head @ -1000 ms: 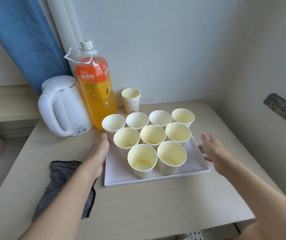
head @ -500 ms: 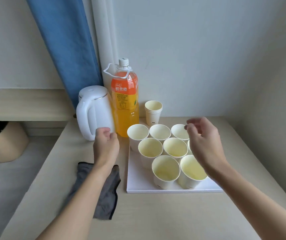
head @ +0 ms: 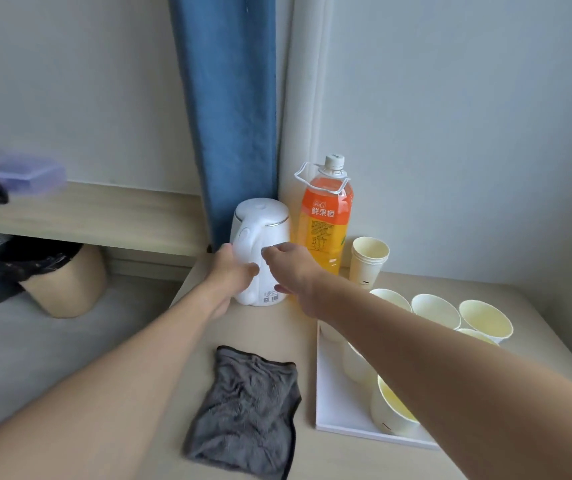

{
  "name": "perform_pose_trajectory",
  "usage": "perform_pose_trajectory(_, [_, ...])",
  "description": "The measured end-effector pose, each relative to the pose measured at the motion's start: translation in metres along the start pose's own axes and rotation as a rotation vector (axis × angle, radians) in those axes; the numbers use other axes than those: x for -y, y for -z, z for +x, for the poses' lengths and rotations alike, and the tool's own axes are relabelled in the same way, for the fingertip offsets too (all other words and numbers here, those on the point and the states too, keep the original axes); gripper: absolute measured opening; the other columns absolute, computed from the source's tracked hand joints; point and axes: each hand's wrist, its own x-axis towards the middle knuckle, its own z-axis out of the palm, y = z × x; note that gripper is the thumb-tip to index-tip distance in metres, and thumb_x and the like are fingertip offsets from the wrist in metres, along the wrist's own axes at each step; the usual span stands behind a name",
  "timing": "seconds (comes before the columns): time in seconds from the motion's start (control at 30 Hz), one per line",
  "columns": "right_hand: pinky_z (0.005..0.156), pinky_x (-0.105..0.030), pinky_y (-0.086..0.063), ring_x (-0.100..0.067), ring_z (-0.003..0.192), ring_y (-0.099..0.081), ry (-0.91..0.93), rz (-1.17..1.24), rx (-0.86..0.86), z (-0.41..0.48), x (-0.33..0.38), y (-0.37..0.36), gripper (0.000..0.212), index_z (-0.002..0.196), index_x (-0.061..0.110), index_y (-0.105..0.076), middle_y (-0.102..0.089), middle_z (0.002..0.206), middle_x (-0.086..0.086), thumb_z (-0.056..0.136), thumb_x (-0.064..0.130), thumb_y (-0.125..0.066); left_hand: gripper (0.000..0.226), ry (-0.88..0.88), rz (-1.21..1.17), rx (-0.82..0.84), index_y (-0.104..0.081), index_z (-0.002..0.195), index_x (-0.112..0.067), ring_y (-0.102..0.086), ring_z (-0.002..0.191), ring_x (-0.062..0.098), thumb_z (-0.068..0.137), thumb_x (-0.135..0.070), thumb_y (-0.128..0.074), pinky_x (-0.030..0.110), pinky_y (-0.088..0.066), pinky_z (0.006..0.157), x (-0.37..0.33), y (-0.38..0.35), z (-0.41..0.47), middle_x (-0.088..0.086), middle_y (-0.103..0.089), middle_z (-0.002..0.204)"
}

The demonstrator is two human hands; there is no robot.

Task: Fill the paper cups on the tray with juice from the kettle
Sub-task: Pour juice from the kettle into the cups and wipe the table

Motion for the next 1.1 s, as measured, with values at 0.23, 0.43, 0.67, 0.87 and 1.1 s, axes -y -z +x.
perform_pose_trajectory(0.23, [0.104,-0.046,-0.042,-0.026,0.119,-0.051,-0.145,0.089,-0.008,0.014,-0.002,-0.017,0.057,0.136,0.012,-0.047,-0.055,0.13,-0.006,0.092,0.047,-0.058,0.021,-0.146,-0.047,-0.021,-0.06,0.114,-0.012,-0.068,0.097,0.021,0.096,-0.003,-0.058,0.029,-0.055,0.071,0.013,0.001,-0.036,0.004,-0.071,0.107])
perform_pose_trajectory(0.43, [0.08,-0.036,-0.051,-0.023,0.093,-0.063,-0.163,0.204,-0.029,0.011,-0.016,-0.024,0.043,0.108,0.014,-0.06,-0.067,0.101,-0.006,0.079,0.041,-0.078,0.041,-0.192,-0.175,-0.01,-0.073,0.087,-0.019,-0.069,0.069,-0.005,0.095,0.009,-0.045,0.008,-0.05,0.06,0.023,-0.003,-0.074,-0.003,-0.075,0.083])
perform_pose_trajectory(0.67, [0.079,-0.037,-0.053,-0.028,0.087,-0.061,-0.134,0.257,-0.114,0.003,-0.025,-0.037,0.027,0.107,0.006,-0.061,-0.065,0.095,-0.012,0.086,0.023,-0.066,0.035,-0.08,-0.375,-0.25,-0.055,0.121,-0.021,-0.057,0.09,0.005,0.098,0.004,-0.043,0.012,-0.045,0.065,0.033,-0.024,-0.094,0.004,-0.059,0.117])
perform_pose_trajectory(0.87, [0.081,-0.04,-0.056,-0.032,0.091,-0.064,-0.029,0.24,-0.162,-0.02,-0.008,-0.019,0.026,0.106,0.006,-0.061,-0.065,0.094,-0.013,0.084,0.018,-0.066,0.054,-0.129,-0.33,-0.222,-0.046,0.147,-0.022,-0.049,0.126,0.018,0.098,0.001,-0.047,0.033,-0.045,0.102,0.035,-0.024,-0.099,0.001,-0.046,0.14])
perform_pose_trajectory(1.1, [0.061,-0.029,-0.041,-0.023,0.062,-0.047,0.131,0.143,-0.141,-0.077,0.041,0.036,0.012,0.064,0.01,-0.053,-0.051,0.061,-0.005,0.07,0.001,-0.059,0.065,-0.3,-0.369,-0.288,-0.049,0.14,-0.029,-0.05,0.131,0.011,0.076,-0.021,-0.055,0.04,-0.044,0.112,0.02,-0.01,-0.111,-0.003,-0.053,0.142])
